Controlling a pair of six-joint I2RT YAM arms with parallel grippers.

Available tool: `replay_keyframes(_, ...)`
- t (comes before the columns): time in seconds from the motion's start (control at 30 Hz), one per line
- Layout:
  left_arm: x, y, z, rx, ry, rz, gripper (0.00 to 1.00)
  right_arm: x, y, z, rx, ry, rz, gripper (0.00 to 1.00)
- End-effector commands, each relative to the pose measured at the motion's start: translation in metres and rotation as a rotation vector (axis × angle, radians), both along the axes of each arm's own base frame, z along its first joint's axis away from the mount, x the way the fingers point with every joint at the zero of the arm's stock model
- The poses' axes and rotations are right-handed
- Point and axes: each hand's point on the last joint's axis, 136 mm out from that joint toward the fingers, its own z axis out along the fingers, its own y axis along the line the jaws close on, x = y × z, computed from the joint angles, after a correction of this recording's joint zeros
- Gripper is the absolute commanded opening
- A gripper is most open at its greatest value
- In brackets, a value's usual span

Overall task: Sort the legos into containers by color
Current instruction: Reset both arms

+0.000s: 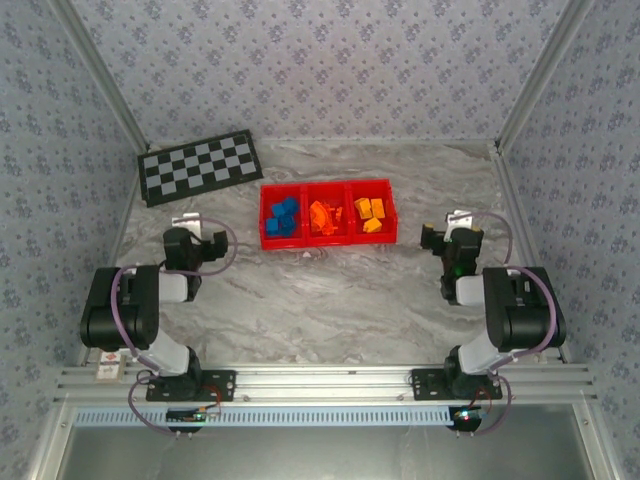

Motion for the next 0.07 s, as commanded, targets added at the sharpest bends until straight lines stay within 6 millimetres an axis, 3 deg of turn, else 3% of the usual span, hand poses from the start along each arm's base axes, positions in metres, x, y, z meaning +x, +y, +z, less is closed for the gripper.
replay_keyframes(0.0, 0.0112, -0.0007, 0.0231, 0.027, -0.078, -0.002, 1.00, 0.0058, 0.0114, 0.0010, 0.018, 0.007, 0.072, 1.00)
replay_keyframes(0.03, 0.0109, -0.0011, 0.0229, 0.033, -0.078, 0.000, 1.00, 0.0047, 0.0118, 0.0017, 0.014, 0.002, 0.076, 1.00)
